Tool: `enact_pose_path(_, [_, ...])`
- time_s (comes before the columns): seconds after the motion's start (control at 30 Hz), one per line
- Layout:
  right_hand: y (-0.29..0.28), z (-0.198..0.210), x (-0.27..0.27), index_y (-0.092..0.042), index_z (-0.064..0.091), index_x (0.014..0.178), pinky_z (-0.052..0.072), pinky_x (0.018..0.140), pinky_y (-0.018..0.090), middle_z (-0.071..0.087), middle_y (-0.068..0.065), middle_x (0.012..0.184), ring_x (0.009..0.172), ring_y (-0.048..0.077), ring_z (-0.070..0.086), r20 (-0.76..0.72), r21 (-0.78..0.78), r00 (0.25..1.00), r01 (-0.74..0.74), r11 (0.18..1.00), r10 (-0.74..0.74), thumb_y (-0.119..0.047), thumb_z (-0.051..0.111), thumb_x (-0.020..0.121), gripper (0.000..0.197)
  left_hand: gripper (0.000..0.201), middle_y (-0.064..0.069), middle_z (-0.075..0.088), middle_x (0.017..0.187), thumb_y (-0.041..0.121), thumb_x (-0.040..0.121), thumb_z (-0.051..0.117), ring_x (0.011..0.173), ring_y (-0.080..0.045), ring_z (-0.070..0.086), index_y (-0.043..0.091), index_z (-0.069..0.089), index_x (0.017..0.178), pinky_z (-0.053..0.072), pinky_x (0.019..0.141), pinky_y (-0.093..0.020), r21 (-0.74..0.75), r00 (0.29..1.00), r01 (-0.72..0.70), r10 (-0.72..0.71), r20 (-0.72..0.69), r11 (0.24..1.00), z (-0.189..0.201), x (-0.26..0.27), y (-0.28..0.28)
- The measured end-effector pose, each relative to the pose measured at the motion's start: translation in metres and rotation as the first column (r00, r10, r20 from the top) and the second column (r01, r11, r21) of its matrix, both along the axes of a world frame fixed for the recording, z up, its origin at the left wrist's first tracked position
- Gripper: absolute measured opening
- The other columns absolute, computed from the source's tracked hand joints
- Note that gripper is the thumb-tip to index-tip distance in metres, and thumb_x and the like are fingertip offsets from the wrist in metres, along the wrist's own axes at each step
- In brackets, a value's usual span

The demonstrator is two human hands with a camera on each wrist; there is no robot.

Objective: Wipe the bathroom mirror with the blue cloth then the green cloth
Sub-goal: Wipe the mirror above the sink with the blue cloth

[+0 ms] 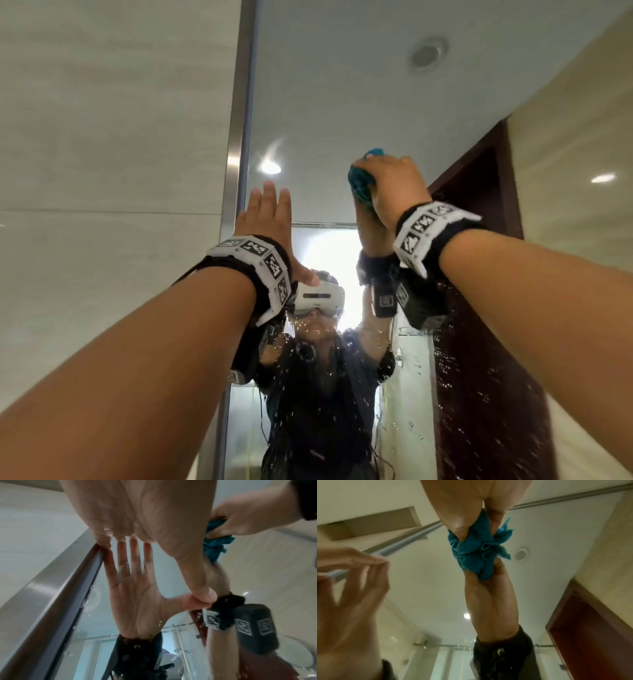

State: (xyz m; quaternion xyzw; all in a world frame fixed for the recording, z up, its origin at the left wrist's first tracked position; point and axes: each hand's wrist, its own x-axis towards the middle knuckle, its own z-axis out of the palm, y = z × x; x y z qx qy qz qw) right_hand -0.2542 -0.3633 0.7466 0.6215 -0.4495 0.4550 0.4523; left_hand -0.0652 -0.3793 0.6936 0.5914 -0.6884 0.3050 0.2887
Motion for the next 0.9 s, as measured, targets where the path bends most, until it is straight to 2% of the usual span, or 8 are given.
enact_pose_path(0.13, [-0.006, 0.018, 0.03, -0.017, 0.054, 0.119, 0.044, 0.083, 0.037, 0.06, 0.01, 0.108, 0.102, 0.031, 0.048, 0.011, 0.042, 1.0, 0.007, 0.999, -0.007, 0.0, 0.055, 0.078, 0.044, 0.151, -0.012, -0.025, 0.154, 0.07, 0.05, 0.077, 0.143, -0.033, -0.015, 0.01, -0.022, 0.146, 0.006, 0.118, -0.046, 0.045, 0.999, -0.025, 0.027, -0.025, 0.999, 0.006, -0.006, 0.005])
enact_pose_path(0.23, [-0.011, 0.009, 0.048, -0.018, 0.059, 0.107, 0.041, 0.077, 0.031, 0.063, 0.001, 0.102, 0.092, 0.024, 0.047, -0.153, 0.063, 0.988, -0.015, 0.998, 0.025, 0.001, 0.056, 0.079, 0.034, 0.149, -0.013, -0.025, 0.154, 0.065, 0.052, 0.079, 0.143, -0.033, -0.014, 0.009, -0.023, 0.146, 0.007, 0.116, -0.047, 0.063, 0.998, -0.039, 0.042, -0.04, 0.997, 0.006, -0.012, 0.008])
enact_pose_path(0.33, [-0.013, 0.015, 0.046, -0.021, 0.063, 0.103, 0.045, 0.079, 0.038, 0.065, -0.001, 0.103, 0.088, 0.022, 0.046, -0.252, 0.015, 0.968, -0.005, 1.0, 0.009, -0.004, 0.055, 0.082, 0.028, 0.149, -0.013, -0.027, 0.153, 0.066, 0.054, 0.078, 0.143, -0.033, -0.016, 0.01, -0.025, 0.145, 0.007, 0.117, -0.045, 0.063, 0.998, -0.034, 0.036, -0.044, 0.997, 0.006, -0.01, 0.006])
enact_pose_path(0.47, [-0.009, 0.045, 0.028, -0.021, 0.062, 0.113, 0.045, 0.086, 0.038, 0.061, 0.008, 0.106, 0.103, 0.03, 0.045, 0.051, -0.022, 0.998, -0.023, 0.999, 0.024, -0.004, 0.058, 0.079, 0.038, 0.15, -0.011, -0.029, 0.153, 0.066, 0.053, 0.078, 0.143, -0.032, -0.017, 0.011, -0.026, 0.145, 0.006, 0.118, -0.045, 0.061, 0.999, 0.008, -0.005, -0.053, 0.998, 0.003, -0.006, 0.002])
enact_pose_path(0.53, [-0.008, 0.052, 0.031, -0.019, 0.056, 0.124, 0.041, 0.092, 0.037, 0.057, 0.008, 0.118, 0.11, 0.033, 0.041, 0.081, 0.043, 0.996, 0.029, 0.999, -0.032, -0.004, 0.061, 0.079, 0.048, 0.149, -0.012, -0.029, 0.153, 0.066, 0.053, 0.078, 0.143, -0.032, -0.017, 0.011, -0.026, 0.144, 0.005, 0.118, -0.045, 0.05, 0.999, 0.014, -0.012, -0.047, 0.999, 0.003, -0.005, 0.001])
enact_pose_path(0.67, [-0.013, 0.046, 0.048, -0.022, 0.046, 0.132, 0.034, 0.093, 0.031, 0.049, 0.002, 0.132, 0.114, 0.03, 0.039, -0.093, 0.056, 0.994, 0.067, 0.996, -0.061, -0.006, 0.059, 0.082, 0.054, 0.149, -0.011, -0.029, 0.153, 0.066, 0.052, 0.078, 0.143, -0.031, -0.017, 0.011, -0.026, 0.144, 0.005, 0.118, -0.046, 0.043, 0.999, 0.021, -0.019, -0.048, 0.999, 0.003, -0.004, 0.001])
enact_pose_path(0.77, [-0.018, 0.036, 0.06, -0.027, 0.05, 0.127, 0.033, 0.085, 0.027, 0.052, -0.003, 0.128, 0.108, 0.024, 0.041, -0.25, 0.038, 0.967, 0.053, 0.998, -0.042, -0.012, 0.062, 0.083, 0.047, 0.15, -0.01, -0.029, 0.153, 0.066, 0.052, 0.079, 0.143, -0.031, -0.017, 0.012, -0.025, 0.145, 0.006, 0.118, -0.046, 0.039, 0.999, 0.016, -0.014, -0.05, 0.999, 0.003, -0.004, 0.001])
enact_pose_path(0.9, [-0.02, 0.03, 0.045, -0.026, 0.061, 0.116, 0.042, 0.095, 0.034, 0.054, 0.004, 0.115, 0.103, 0.02, 0.05, -0.243, 0.175, 0.964, -0.062, 0.983, 0.104, -0.032, 0.056, 0.086, 0.031, 0.149, -0.009, -0.028, 0.153, 0.066, 0.052, 0.079, 0.143, -0.03, -0.016, 0.012, -0.025, 0.145, 0.006, 0.118, -0.046, 0.038, 0.998, 0.023, -0.021, -0.057, 0.999, 0.002, -0.004, 0.003])
